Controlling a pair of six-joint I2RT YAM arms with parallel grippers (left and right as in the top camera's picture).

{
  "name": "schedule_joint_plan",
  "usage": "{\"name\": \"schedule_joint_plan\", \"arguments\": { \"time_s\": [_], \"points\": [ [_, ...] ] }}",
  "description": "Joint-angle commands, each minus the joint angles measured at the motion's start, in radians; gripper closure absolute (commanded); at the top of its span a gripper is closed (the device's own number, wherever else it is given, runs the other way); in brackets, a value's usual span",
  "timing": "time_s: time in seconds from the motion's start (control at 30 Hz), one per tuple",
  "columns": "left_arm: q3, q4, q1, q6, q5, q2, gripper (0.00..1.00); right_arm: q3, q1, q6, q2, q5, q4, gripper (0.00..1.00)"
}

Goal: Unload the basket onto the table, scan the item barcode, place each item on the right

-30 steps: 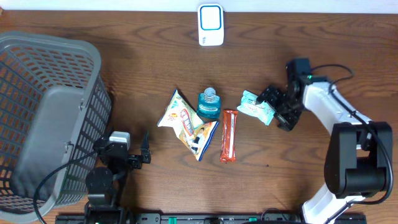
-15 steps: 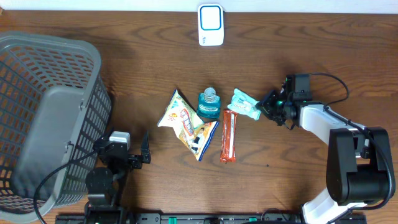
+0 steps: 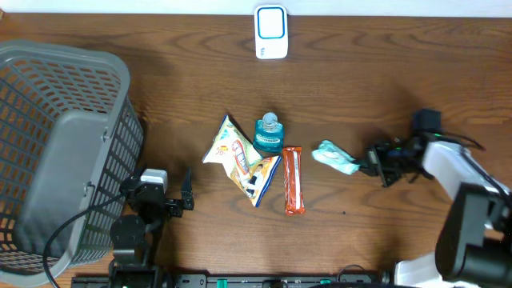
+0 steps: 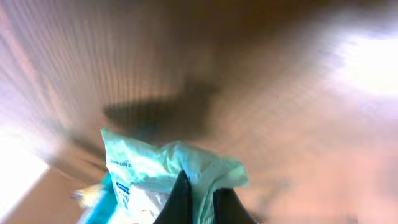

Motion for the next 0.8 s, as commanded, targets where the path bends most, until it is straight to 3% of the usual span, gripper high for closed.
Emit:
{"name": "schedule_joint_plan", "arguments": {
  "time_s": [0.0,0.3,0.53,0.67,0.77],
  "points": [
    [-0.028,-0.012,0.002,-0.005,-0.002,-0.002,0.02,-0.005,-0.058,0.171,-0.034,-0.134,-0.085,0.98],
    [-0.028,-0.012,0.002,-0.005,-0.002,-0.002,0.02,-0.005,-0.093,0.213,-0.033,-0.25,-0.278,0.99],
    [-0.028,-0.012,0.002,-0.005,-0.002,-0.002,0.02,-0.005,-0.093,0.273,-0.033,-0.25,-0.276,0.98],
    [-0.028,-0.012,0.002,-0.005,-0.002,-0.002,0.02,-0.005,-0.093,0.298,-0.033,-0.144,-0.238,0.98],
    [-0.028,-0.012,0.002,-0.005,-0.002,-0.002,0.02,-0.005,-0.082,0.097,-0.033,0.023,-0.093,0.98]
  ]
}}
